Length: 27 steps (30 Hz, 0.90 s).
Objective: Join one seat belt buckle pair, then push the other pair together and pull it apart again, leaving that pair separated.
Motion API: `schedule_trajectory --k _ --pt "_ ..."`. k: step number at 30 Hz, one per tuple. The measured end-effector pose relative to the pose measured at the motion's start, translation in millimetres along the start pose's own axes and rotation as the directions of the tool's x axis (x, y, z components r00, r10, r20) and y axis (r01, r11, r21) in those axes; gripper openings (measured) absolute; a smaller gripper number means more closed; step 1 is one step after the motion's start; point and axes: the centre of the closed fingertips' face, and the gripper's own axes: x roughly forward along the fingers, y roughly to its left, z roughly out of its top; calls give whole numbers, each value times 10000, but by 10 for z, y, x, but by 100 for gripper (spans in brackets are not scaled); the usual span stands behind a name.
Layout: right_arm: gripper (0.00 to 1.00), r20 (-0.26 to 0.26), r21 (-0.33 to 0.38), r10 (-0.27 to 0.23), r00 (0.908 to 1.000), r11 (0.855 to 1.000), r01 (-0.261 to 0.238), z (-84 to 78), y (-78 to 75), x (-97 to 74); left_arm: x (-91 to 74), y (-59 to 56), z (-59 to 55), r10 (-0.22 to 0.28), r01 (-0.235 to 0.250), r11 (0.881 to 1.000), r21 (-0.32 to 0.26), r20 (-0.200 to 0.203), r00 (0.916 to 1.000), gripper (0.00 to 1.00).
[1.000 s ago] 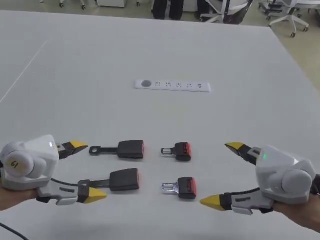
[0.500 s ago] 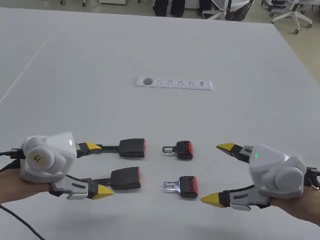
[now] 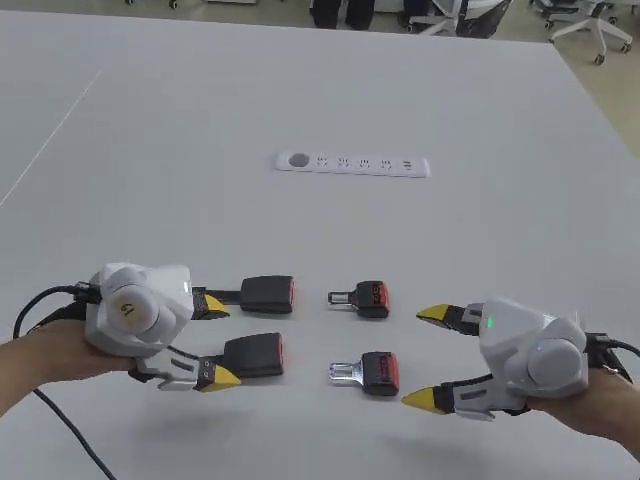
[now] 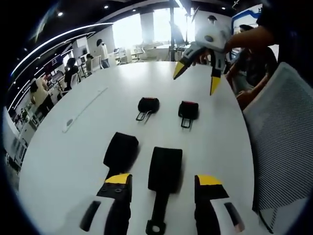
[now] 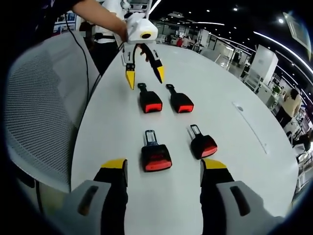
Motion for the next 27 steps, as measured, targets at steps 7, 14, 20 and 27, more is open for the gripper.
schedule_trajectory --k 7,14,20,27 --pt "53 -217 -229 459 9987 9987 -464 -62 26 110 139 -8 -65 -411 428 9984 360 -491 9979 48" --pt "46 -470 -392 896 9949 9950 -915 -83 89 227 245 -13 -105 -617 684 9958 614 -1052 9925 43" --pt "41 -716 -453 1282 9892 9903 -1316 -127 128 323 309 -16 -185 -808 918 9933 702 -1468 9859 39" --pt "37 -899 -387 1637 9824 9851 -1677 -210 124 425 332 2 -220 -985 1139 9902 803 -1750 9796 34"
